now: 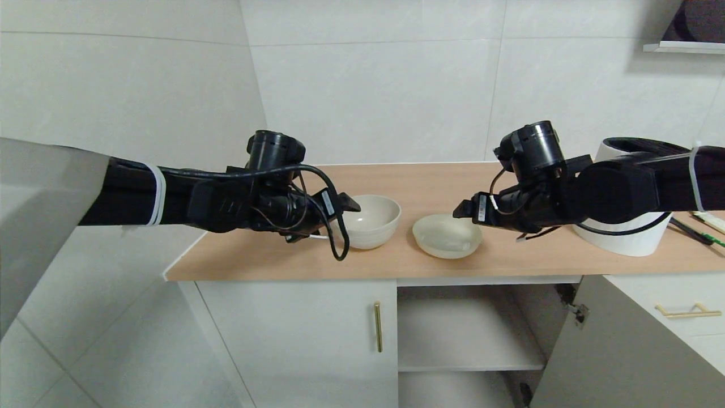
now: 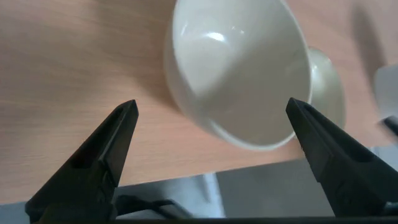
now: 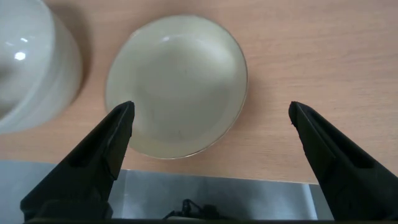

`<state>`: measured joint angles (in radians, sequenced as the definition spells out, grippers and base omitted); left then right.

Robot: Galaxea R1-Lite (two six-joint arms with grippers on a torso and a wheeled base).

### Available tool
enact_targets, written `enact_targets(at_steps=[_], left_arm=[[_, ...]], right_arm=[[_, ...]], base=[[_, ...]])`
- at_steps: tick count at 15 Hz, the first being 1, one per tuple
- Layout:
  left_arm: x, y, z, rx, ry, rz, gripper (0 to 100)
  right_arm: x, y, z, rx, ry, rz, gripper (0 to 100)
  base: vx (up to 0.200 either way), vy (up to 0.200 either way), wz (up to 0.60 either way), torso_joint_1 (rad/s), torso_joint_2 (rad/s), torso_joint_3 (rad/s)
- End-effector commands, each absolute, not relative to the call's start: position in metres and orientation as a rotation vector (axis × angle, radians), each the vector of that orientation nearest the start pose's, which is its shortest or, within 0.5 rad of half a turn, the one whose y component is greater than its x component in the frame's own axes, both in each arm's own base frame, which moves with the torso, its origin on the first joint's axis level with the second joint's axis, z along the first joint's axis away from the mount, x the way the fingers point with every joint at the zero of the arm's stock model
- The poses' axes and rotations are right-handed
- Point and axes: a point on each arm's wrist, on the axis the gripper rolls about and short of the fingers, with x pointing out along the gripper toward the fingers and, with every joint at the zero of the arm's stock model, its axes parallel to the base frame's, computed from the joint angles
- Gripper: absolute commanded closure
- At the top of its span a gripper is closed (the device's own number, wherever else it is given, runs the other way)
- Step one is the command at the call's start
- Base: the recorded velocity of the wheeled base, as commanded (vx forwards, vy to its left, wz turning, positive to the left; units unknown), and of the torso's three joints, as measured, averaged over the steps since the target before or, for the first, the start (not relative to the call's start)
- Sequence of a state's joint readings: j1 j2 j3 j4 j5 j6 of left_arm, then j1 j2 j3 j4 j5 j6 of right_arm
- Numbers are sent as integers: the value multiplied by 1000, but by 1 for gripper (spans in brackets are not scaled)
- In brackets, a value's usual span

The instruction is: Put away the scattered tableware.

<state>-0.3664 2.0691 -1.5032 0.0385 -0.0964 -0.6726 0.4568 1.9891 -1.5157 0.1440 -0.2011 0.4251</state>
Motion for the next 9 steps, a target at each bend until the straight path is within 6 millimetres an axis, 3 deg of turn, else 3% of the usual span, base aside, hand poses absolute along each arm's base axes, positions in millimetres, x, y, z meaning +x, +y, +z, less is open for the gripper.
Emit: enact_targets(at_steps=[1, 5, 6, 9], left_arm=[[396, -152, 166, -572, 742, -212, 0], [405, -152, 155, -566, 742, -170, 0], [405, -152, 156, -566, 739, -168, 100], [404, -152, 160, -567, 730, -170, 100]], right_arm=[[362, 169, 194, 205, 644, 104, 0], [363, 167, 194, 210, 639, 100, 0], [363, 167, 194, 209, 641, 99, 0], [364, 168, 192, 205, 646, 97, 0]], base=[[0, 0, 0, 0, 0, 0], [0, 0, 0, 0, 0, 0], [0, 0, 0, 0, 0, 0], [0, 0, 0, 0, 0, 0]])
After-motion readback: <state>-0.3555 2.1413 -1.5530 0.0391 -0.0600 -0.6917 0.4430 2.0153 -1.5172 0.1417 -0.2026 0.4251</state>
